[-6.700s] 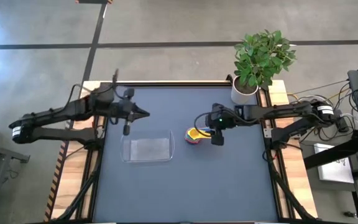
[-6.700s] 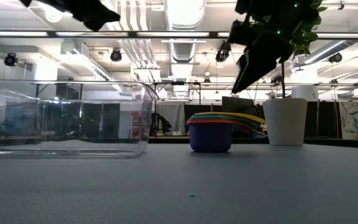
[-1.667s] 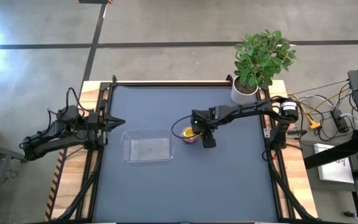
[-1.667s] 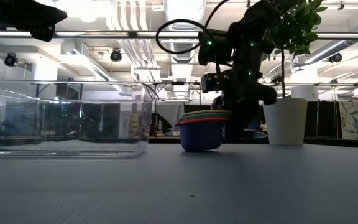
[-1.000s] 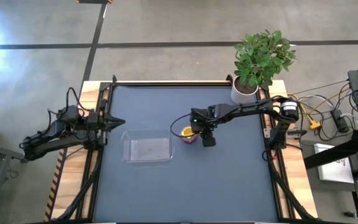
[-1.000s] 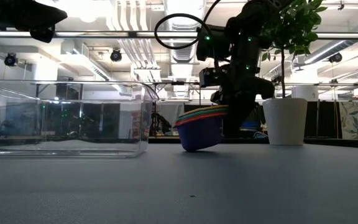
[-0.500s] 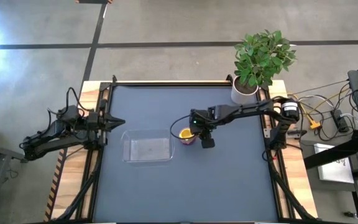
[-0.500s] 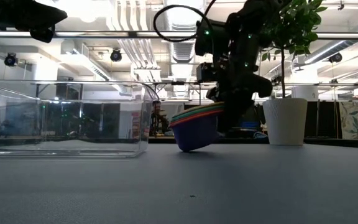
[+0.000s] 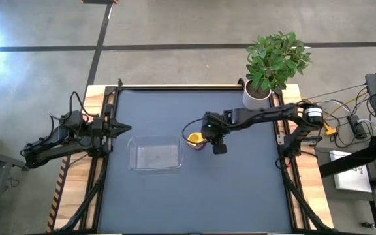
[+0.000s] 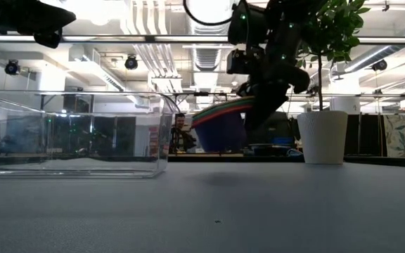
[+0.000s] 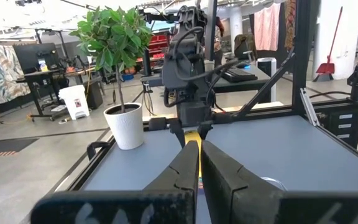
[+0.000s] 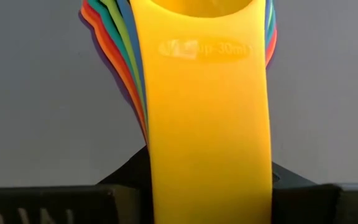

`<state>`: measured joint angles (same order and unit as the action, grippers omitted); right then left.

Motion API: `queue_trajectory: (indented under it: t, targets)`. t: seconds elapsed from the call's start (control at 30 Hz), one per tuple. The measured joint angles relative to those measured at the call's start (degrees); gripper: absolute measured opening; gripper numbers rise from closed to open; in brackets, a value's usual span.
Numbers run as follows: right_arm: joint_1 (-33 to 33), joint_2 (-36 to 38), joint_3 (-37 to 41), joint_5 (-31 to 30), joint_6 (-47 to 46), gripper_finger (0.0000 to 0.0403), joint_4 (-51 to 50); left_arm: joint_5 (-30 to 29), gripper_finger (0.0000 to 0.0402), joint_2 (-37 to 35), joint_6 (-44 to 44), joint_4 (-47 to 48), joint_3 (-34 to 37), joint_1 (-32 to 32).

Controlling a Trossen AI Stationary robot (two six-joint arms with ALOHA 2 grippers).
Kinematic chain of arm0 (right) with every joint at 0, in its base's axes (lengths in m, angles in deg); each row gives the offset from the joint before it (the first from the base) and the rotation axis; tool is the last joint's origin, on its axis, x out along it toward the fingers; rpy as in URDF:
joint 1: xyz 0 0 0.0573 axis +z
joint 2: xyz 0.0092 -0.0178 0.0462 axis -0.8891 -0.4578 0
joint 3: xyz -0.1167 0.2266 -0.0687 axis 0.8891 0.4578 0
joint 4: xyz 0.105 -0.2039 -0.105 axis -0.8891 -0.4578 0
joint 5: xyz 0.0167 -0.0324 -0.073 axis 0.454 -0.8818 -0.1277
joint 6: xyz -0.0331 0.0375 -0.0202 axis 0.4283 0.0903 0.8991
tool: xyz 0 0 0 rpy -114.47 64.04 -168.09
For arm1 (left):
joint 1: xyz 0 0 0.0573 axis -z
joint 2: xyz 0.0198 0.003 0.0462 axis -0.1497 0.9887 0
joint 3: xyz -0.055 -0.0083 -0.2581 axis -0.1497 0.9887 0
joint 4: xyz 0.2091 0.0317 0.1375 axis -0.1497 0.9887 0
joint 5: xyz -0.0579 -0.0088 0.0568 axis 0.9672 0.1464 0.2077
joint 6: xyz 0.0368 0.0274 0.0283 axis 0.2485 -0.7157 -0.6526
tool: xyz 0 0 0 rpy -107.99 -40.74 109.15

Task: Nest measuring cups in basket
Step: Put the stacked measuring cups into the transparent bin

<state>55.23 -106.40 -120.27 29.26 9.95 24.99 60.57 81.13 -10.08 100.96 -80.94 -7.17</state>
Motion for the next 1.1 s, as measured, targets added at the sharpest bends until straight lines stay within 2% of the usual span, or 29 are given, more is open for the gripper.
queue_trajectory:
  t: [0.23,0.5,0.87,1.1]
  targets:
    - [0.8,4.3,0.0,-1.4,-0.5,0.0118,1.7,0.0,0.0000,0.0,0.0,0.0,0.0,0.0]
    - [3.6,6.7,0.0,-1.3,-1.7,0.0118,12.6,0.0,0.0000,0.0,0.0,-0.1,0.0,0.0]
    - [4.6,-2.7,-1.8,0.3,-4.1,0.0117,33.7,0.0,0.0000,0.0,0.0,-0.2,0.0,0.0]
    - [4.8,-9.9,-8.4,2.2,-6.4,0.0116,36.2,0.0,0.0000,0.0,0.0,-0.2,0.0,0.0]
